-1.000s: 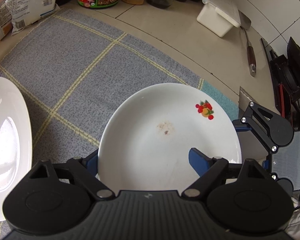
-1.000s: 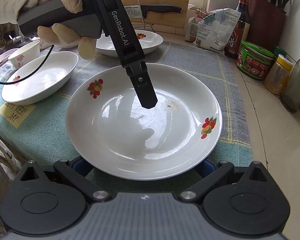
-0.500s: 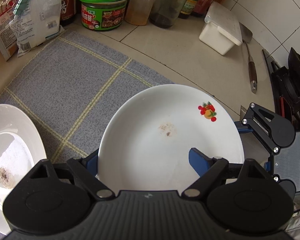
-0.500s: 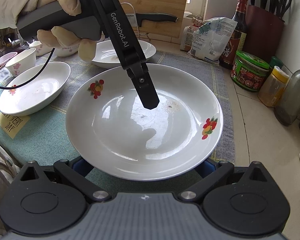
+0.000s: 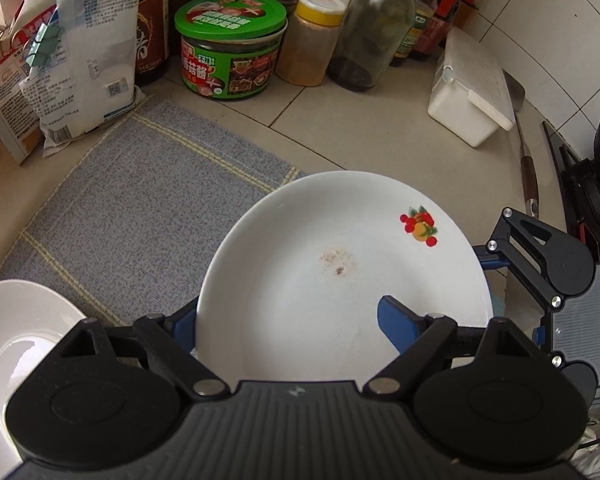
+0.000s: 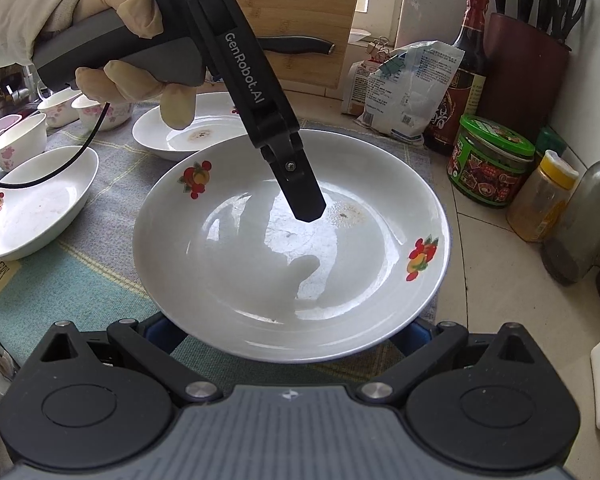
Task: Organize plates and bowls
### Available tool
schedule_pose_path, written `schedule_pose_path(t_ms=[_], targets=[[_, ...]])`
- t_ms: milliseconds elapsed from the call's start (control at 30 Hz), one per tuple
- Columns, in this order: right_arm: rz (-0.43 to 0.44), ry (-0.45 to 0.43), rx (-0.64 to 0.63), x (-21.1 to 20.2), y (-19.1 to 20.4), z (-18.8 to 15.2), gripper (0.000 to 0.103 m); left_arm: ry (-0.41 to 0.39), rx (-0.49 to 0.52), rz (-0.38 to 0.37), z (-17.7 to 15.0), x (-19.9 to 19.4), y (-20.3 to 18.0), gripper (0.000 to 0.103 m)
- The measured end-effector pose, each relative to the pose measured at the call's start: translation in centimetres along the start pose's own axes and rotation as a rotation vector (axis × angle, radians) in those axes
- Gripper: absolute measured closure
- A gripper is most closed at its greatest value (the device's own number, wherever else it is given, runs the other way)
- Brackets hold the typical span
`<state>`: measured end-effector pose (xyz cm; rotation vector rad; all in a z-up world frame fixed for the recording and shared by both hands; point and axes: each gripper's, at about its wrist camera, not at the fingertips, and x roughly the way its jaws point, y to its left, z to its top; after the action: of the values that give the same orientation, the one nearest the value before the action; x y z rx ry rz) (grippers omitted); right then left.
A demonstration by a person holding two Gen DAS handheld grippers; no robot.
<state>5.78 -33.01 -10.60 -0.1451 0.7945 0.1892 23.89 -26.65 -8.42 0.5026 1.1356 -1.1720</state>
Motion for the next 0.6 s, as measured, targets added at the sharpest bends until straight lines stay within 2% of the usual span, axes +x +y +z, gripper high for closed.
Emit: schedule_pose_path(t_ms=[600], targets=[[0.023,0.016,-0.012,4.4,-4.4,1.9,0.000,-0.019,-0.028,0.019,3.2,3.2,3.3,0.015]])
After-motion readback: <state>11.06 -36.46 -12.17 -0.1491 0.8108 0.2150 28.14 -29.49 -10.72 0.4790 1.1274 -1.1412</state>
